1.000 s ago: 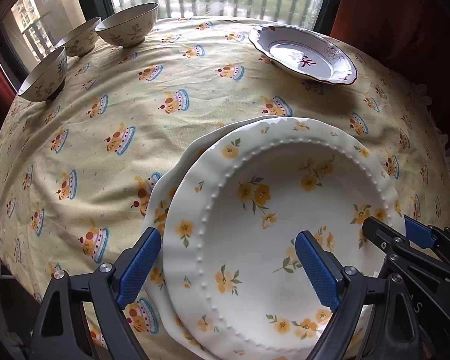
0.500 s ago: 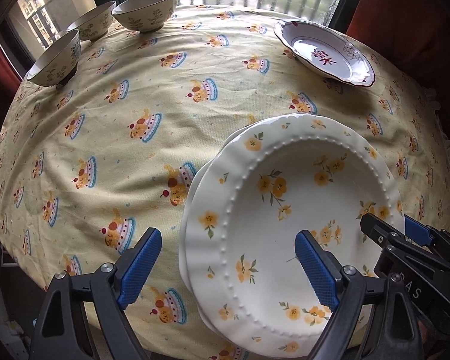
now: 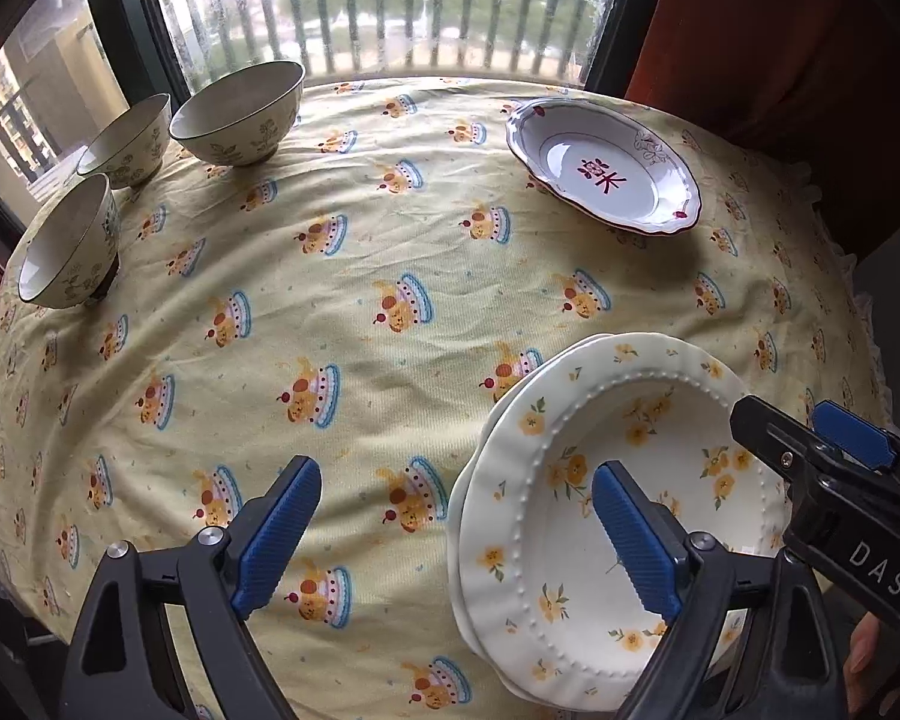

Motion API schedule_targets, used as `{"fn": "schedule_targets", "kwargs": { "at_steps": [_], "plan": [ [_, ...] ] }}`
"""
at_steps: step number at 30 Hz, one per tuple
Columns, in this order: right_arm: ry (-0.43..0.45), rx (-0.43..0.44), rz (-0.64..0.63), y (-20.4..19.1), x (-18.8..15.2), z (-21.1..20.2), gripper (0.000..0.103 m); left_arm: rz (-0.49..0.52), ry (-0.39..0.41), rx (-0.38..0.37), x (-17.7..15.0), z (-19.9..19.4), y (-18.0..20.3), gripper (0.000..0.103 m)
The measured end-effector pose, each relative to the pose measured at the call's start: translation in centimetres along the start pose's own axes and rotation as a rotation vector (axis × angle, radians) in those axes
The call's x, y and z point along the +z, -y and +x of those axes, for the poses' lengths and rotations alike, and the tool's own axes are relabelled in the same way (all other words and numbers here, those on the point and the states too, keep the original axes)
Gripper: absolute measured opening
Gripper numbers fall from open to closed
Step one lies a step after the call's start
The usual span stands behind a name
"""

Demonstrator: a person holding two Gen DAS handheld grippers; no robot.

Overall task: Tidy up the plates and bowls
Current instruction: 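Open the right gripper and pull both tools back from the stack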

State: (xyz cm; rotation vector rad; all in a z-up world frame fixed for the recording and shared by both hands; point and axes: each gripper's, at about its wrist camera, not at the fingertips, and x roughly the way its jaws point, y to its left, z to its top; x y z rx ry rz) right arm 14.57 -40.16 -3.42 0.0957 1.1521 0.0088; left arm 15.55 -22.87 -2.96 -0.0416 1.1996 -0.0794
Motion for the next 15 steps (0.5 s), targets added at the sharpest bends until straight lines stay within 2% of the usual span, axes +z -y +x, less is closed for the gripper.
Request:
{"fn": "schedule_targets", "kwargs": {
  "at_steps": [2,12,15],
  "plan": [
    [0.018,0.027,0.011,-0.8,0.6,-0.9,0.08,0.014,0.011,-0.027,0.9,-0.6,-0.6,0.093],
    [0.122,-0.063,0.062,-3.4,4.9,-3.6,0.081,0.063,0.084,-0.06,6.2,-2.3,-1.8,0.093],
    [0.128,-0.057,0.076,-3.0,6.9,-3.3,0.082,0.054,0.11,-0.054,8.1,-1.9,-1.4,0.093]
  ]
}}
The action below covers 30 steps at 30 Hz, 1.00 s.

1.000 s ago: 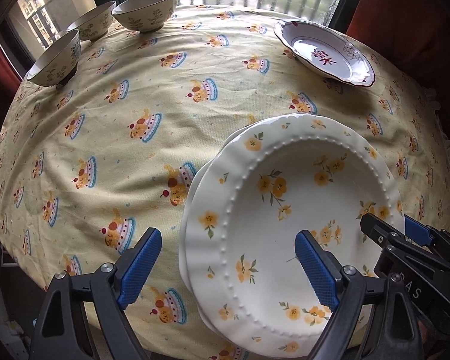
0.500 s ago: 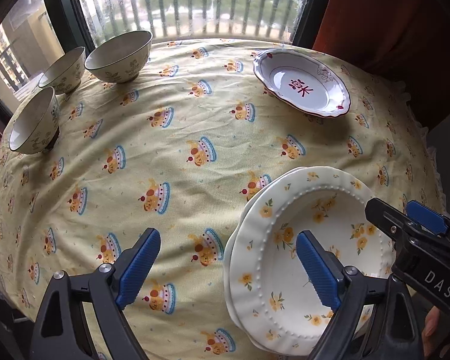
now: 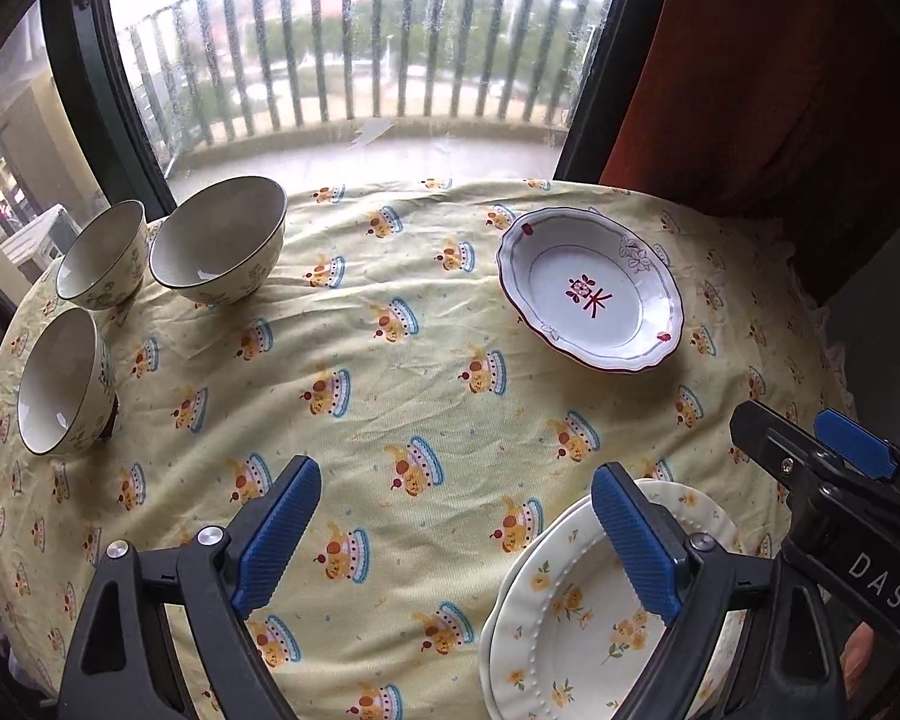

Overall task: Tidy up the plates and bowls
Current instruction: 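Open the right gripper and pull both tools back from the stack, then grasp the rim of the red-rimmed white dish with the right gripper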

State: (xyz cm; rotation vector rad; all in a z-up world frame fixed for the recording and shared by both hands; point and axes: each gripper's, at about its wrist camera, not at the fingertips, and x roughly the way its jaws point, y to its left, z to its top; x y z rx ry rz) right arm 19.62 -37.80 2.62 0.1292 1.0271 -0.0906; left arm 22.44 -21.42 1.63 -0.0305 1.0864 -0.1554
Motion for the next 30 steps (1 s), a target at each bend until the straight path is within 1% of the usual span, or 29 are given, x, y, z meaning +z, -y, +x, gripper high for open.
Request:
{"fn": "schedule_targets", "kwargs": {
  "at_steps": [3,5,8,10,12,15,20,21,23,27,30],
  "plan": [
    [-0.006,0.015,-0.01,0.4,2.0,1.3,0.083,-0.002,0.005,0.036,1.9,1.3,0.8,0.092],
    [-0.008,0.049,-0.03,0.7,3.4,2.5,0.083,-0.003,0.016,0.048,3.0,2.0,1.4,0.091],
    [0.013,0.07,-0.055,1.3,5.3,4.2,0.083,0.009,0.034,0.089,4.8,3.4,2.4,0.091],
    [0.014,0.075,-0.06,1.7,6.5,5.5,0.083,-0.003,0.037,0.108,5.8,4.5,2.8,0.091],
    [0.026,0.079,-0.056,2.2,7.6,6.7,0.083,-0.028,0.036,0.112,6.8,5.7,3.1,0.091],
    [0.02,0.047,-0.052,3.0,9.4,8.5,0.092,-0.051,0.042,0.114,8.0,7.4,3.7,0.091],
    [0.028,0.043,-0.069,4.1,11.7,11.6,0.093,-0.052,0.065,0.144,9.7,10.2,4.8,0.09],
    [0.028,0.043,-0.075,4.2,12.1,12.2,0.093,-0.057,0.062,0.152,10.0,10.9,5.0,0.089],
    [0.02,0.046,-0.08,4.5,12.7,13.7,0.093,-0.088,0.027,0.167,10.4,12.3,5.0,0.087],
    [-0.016,0.061,-0.056,5.1,13.3,16.6,0.093,-0.163,-0.016,0.161,10.5,15.0,4.8,0.086],
    [-0.032,0.061,-0.072,5.1,13.6,18.3,0.093,-0.165,-0.034,0.177,10.5,16.6,5.0,0.085]
  ]
}}
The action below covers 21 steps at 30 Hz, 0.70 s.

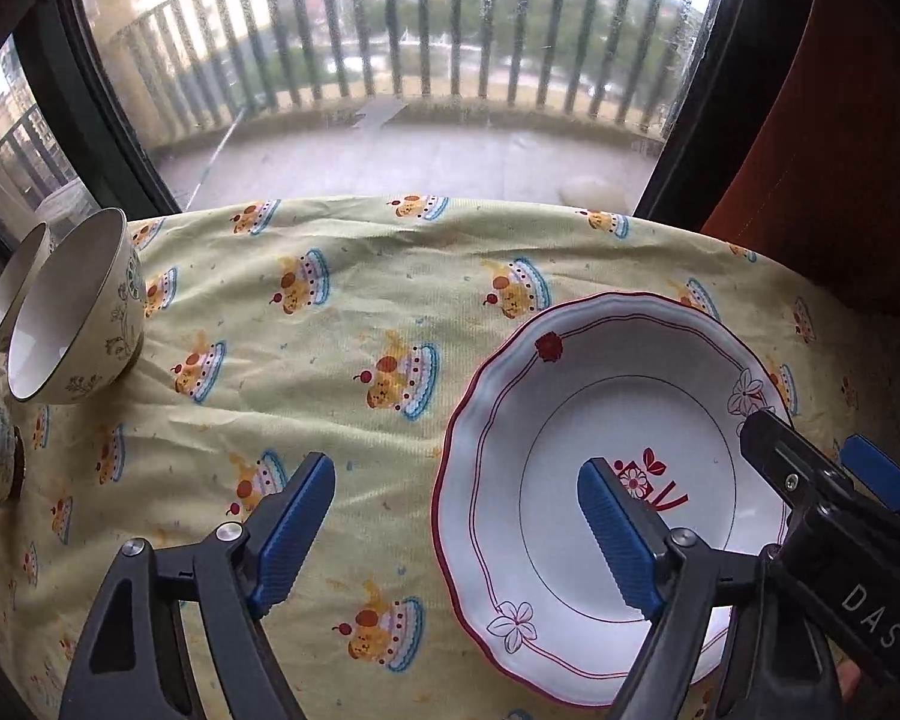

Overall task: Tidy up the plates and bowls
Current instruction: 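Grasp the rim of the red-rimmed white dish with the right gripper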

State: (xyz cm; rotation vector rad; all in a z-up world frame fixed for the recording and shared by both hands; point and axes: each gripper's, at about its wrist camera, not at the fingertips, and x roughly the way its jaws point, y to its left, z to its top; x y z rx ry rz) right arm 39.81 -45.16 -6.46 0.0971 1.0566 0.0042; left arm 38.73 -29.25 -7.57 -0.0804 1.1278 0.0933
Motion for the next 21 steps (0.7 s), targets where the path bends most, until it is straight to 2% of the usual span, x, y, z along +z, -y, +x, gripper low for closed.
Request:
{"fn": "schedule_targets", "kwargs": {
  "at_steps": [6,10,11,13,15,18,21],
  "plan": [
    [-0.043,-0.016,-0.024,0.0,0.2,2.7,0.093,-0.008,-0.021,0.011,-0.1,2.3,0.5,0.084],
    [-0.031,-0.003,-0.014,0.1,0.3,3.2,0.092,0.001,0.0,0.006,0.0,2.4,0.5,0.081],
    [-0.03,0.007,-0.014,0.1,0.3,3.3,0.091,0.008,0.002,0.004,0.1,2.4,0.7,0.08],
    [-0.035,0.039,-0.014,0.0,0.3,3.4,0.076,0.023,0.005,-0.001,0.0,2.3,0.9,0.074],
    [-0.042,0.056,-0.012,-0.5,0.2,3.3,0.067,0.039,0.005,-0.01,-0.1,2.1,1.1,0.07],
    [-0.045,0.032,-0.006,-0.8,-0.1,3.0,0.066,0.034,-0.008,-0.038,-0.5,1.9,1.2,0.061],
    [-0.055,0.033,0.012,-0.9,-0.6,2.7,0.066,0.05,-0.001,-0.011,-1.1,1.6,1.4,0.063]
  ]
}}
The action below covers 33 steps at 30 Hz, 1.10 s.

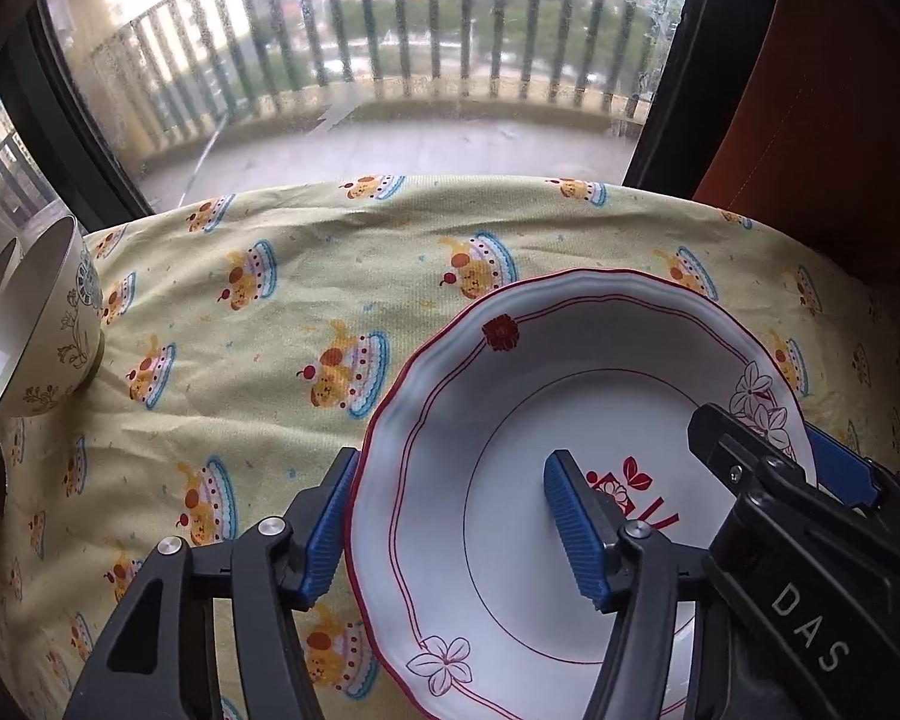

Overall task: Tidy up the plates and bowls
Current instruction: 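Grasp the rim of the red-rimmed white dish with the right gripper, then lift the red-rimmed dish with the right gripper and carry it toward the plate stack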

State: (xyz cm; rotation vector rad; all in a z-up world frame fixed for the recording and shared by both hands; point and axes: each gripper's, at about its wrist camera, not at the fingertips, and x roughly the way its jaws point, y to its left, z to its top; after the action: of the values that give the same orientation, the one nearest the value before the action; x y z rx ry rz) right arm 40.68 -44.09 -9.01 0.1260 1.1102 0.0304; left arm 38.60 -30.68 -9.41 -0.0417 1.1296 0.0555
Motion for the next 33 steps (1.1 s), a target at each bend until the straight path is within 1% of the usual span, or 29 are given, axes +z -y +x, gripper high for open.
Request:
{"fn": "schedule_targets", "kwargs": {
  "at_steps": [6,9,13,17,20,22,25,29,31,33],
  "plan": [
    [-0.019,0.008,-0.023,-0.9,-1.5,-0.7,0.066,-0.002,-0.023,0.01,-1.7,-0.6,-1.7,0.063],
    [-0.036,0.023,-0.039,-1.6,-2.4,-1.1,0.066,-0.03,-0.041,0.011,-2.8,-1.0,-3.0,0.063],
    [-0.062,0.037,-0.07,-2.7,-3.6,-1.6,0.066,-0.037,-0.054,-0.001,-4.4,-1.5,-4.3,0.063],
    [-0.08,0.051,-0.075,-3.0,-4.5,-1.9,0.066,-0.041,-0.054,-0.013,-4.9,-1.7,-4.8,0.062],
    [-0.079,0.062,-0.059,-2.7,-4.4,-1.8,0.063,-0.057,-0.05,-0.028,-5.0,-1.8,-5.2,0.062],
    [-0.056,0.048,-0.075,-2.7,-4.2,-1.8,0.054,-0.059,-0.047,-0.033,-4.9,-1.8,-5.3,0.06],
    [-0.051,0.036,-0.103,-2.6,-3.9,-1.6,0.047,-0.067,-0.049,-0.041,-4.6,-1.5,-5.2,0.059],
    [-0.074,0.014,-0.125,-2.8,-4.3,-0.8,0.047,-0.069,-0.055,-0.037,-4.3,-1.5,-5.1,0.059],
    [-0.066,-0.005,-0.135,-3.0,-4.5,-0.9,0.047,-0.067,-0.049,-0.032,-4.3,-1.5,-5.0,0.059],
    [-0.072,-0.008,-0.108,-2.8,-4.6,-0.9,0.047,-0.077,-0.05,-0.02,-4.3,-1.7,-5.0,0.059]
  ]
}}
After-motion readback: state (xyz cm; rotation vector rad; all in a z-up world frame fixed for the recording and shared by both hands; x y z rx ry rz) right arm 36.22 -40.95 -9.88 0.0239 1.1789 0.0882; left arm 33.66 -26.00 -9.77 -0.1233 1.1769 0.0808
